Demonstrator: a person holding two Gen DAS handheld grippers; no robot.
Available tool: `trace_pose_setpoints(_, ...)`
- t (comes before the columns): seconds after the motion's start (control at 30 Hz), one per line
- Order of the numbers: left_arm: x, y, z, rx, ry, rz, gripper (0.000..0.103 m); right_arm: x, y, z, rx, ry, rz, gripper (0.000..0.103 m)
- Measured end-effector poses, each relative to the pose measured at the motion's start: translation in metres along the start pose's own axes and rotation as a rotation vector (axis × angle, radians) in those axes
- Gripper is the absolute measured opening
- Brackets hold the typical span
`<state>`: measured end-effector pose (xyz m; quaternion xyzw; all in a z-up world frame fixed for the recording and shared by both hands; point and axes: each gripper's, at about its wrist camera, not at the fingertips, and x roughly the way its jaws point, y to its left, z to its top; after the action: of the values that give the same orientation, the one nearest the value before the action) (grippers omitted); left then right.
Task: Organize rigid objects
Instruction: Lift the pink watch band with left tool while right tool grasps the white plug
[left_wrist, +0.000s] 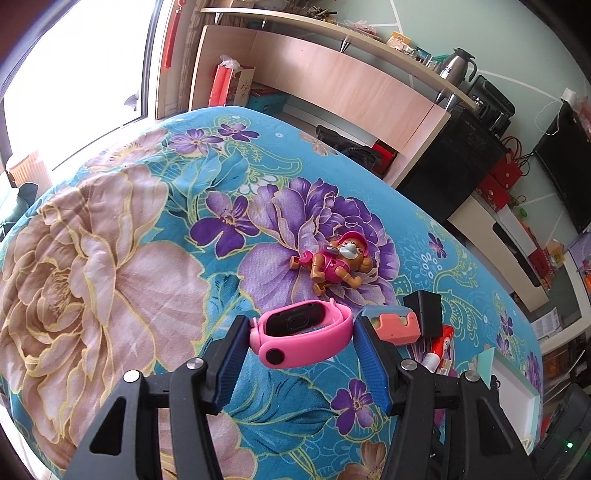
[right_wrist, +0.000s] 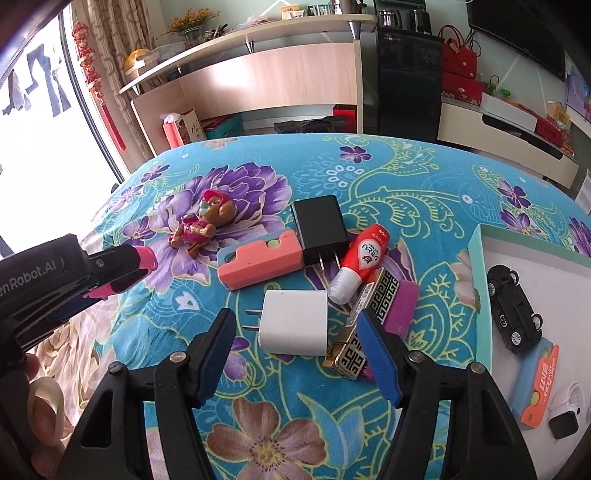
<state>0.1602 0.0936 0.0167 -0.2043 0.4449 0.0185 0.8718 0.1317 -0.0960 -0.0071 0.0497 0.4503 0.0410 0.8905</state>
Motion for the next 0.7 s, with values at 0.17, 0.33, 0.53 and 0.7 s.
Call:
trace_pose_setpoints(0.17,0.001,0.004,0.000,-0.011,0.004,-0.004,0.061,0.010,0.006,-0.002,-0.018,0.031,-0.016,0.064)
trace_pose_setpoints(0.33,0.002,0.006,0.000,-0.019,0.008,-0.004,0.061,0.012,0.012,-0.003,-0.031,0.025,-0.023,0.064)
trace_pose_setpoints(0.53,0.003,0.006,-0.001,-0.018,0.014,-0.006,0.061,0.014,0.017,-0.002,-0.055,0.023,-0.051,0.064)
trace_pose_setpoints(0.7,0.002,0.007,0.000,-0.019,0.009,0.000,0.061,0.018,0.023,-0.002,-0.085,0.017,-0.092,0.064)
